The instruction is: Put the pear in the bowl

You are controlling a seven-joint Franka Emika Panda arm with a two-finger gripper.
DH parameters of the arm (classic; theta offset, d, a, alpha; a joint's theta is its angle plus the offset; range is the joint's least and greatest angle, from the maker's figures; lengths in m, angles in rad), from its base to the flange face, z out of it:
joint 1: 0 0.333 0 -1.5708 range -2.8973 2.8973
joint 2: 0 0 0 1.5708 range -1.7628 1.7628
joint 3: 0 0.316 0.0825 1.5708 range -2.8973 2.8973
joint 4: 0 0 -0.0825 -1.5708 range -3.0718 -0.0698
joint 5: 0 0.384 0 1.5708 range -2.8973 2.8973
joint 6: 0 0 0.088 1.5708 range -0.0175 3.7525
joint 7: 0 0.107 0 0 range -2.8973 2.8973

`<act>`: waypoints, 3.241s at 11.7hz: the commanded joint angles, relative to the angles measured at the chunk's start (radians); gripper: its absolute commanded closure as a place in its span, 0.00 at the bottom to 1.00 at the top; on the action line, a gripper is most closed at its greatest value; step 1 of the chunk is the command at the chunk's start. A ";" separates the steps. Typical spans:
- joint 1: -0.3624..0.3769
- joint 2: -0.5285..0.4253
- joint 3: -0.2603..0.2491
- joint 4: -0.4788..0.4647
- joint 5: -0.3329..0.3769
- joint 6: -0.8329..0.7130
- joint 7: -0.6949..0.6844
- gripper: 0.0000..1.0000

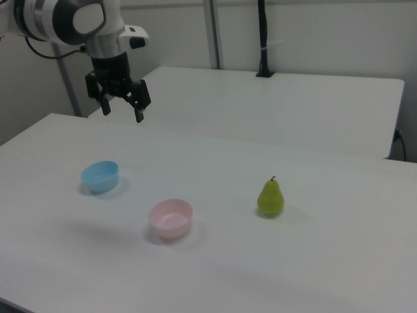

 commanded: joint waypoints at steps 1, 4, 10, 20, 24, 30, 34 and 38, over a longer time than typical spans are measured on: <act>0.006 0.006 0.001 0.008 -0.005 0.004 0.019 0.00; 0.006 0.005 -0.001 0.006 -0.005 0.007 0.019 0.00; 0.004 -0.001 -0.005 0.008 -0.005 -0.002 0.009 0.00; -0.210 0.279 -0.013 0.266 -0.136 0.012 -0.267 0.00; -0.269 0.385 -0.014 0.290 -0.132 0.147 -0.295 0.00; -0.295 0.549 -0.051 0.287 -0.126 0.354 -0.291 0.00; -0.307 0.615 -0.053 0.283 -0.121 0.487 -0.272 0.00; -0.303 0.640 -0.051 0.272 -0.117 0.535 -0.271 0.05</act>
